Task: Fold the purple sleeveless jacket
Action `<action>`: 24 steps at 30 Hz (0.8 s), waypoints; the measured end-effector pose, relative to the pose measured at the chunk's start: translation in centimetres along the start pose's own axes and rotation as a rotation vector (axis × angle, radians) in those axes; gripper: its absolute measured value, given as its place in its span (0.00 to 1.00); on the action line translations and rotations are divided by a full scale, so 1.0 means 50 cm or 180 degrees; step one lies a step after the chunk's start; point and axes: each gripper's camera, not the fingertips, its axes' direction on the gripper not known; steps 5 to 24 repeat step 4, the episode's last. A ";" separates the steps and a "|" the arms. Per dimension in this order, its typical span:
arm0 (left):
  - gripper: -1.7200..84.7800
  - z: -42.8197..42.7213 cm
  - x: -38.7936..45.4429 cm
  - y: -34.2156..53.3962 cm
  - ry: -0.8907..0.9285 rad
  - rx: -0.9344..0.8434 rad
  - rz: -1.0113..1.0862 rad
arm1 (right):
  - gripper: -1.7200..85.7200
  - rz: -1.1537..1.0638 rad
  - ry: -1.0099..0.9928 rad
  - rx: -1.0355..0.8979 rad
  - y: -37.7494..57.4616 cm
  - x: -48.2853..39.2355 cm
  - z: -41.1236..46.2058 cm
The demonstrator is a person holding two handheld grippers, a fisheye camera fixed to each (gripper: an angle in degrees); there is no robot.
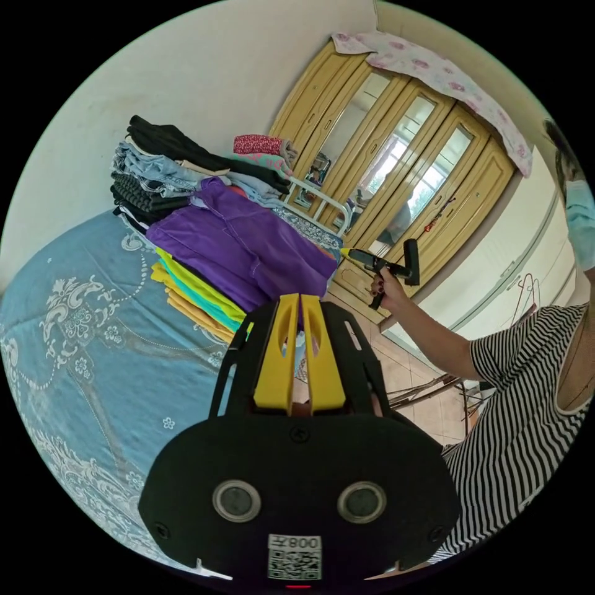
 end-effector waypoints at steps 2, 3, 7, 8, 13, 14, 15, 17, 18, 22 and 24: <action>0.04 0.010 -0.039 -0.041 0.0048 0.0038 0.0086 | 0.04 -0.0053 0.0232 -0.0074 -0.059 0.076 0.055; 0.04 0.015 -0.049 -0.055 0.0080 0.0050 0.0126 | 0.05 -0.0049 0.0273 -0.0103 -0.076 0.097 0.073; 0.04 0.029 -0.073 -0.086 0.0161 0.0083 0.0208 | 0.06 -0.0066 0.0358 -0.0147 -0.110 0.137 0.112; 0.04 0.029 -0.073 -0.086 0.0161 0.0083 0.0208 | 0.06 -0.0066 0.0358 -0.0147 -0.110 0.137 0.112; 0.04 0.029 -0.073 -0.086 0.0161 0.0083 0.0208 | 0.06 -0.0066 0.0358 -0.0147 -0.110 0.137 0.112; 0.04 0.029 -0.073 -0.086 0.0161 0.0083 0.0208 | 0.06 -0.0066 0.0358 -0.0147 -0.110 0.137 0.112; 0.04 0.029 -0.073 -0.086 0.0161 0.0083 0.0208 | 0.06 -0.0066 0.0358 -0.0147 -0.110 0.137 0.112; 0.04 0.029 -0.073 -0.086 0.0161 0.0083 0.0208 | 0.06 -0.0066 0.0358 -0.0147 -0.110 0.137 0.112; 0.04 0.029 -0.073 -0.086 0.0161 0.0083 0.0208 | 0.06 -0.0066 0.0358 -0.0147 -0.110 0.137 0.112; 0.04 0.029 -0.073 -0.086 0.0161 0.0083 0.0208 | 0.06 -0.0066 0.0358 -0.0147 -0.110 0.137 0.112; 0.04 0.029 -0.073 -0.086 0.0161 0.0083 0.0208 | 0.06 -0.0066 0.0358 -0.0147 -0.110 0.137 0.112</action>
